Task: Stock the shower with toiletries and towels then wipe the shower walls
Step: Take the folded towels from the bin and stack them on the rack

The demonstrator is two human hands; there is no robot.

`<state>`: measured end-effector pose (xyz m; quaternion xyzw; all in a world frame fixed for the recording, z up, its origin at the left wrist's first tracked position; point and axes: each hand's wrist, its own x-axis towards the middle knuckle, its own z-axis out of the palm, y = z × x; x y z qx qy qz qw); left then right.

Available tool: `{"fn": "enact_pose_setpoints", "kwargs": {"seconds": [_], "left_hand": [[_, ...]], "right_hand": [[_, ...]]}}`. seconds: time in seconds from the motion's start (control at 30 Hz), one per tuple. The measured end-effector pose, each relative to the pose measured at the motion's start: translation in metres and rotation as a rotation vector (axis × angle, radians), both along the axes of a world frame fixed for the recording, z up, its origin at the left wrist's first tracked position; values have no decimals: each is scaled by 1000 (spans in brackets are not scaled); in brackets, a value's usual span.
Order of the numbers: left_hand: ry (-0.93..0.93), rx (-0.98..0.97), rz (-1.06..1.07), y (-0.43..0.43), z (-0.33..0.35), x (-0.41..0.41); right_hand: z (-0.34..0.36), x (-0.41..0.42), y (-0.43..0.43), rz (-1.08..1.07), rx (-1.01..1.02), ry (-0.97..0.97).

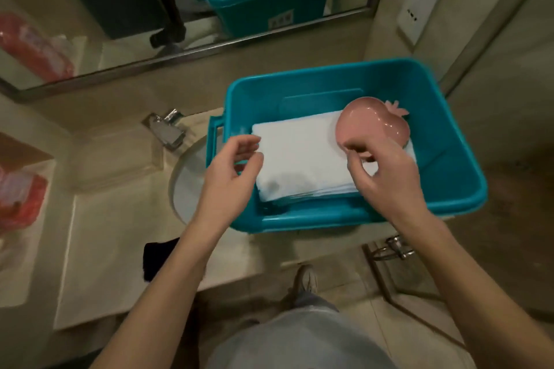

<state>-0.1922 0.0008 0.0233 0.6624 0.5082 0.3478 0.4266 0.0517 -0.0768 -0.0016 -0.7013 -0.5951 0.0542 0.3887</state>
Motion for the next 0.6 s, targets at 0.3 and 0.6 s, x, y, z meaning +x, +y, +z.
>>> {"fn": "enact_pose_setpoints", "kwargs": {"seconds": [0.3, 0.6], "left_hand": [[546, -270, -286, 74, -60, 65], [896, -131, -317, 102, -91, 77]], "right_hand": [[-28, 100, 101, -70, -830, -150], [-47, 114, 134, -100, -591, -472]]}}
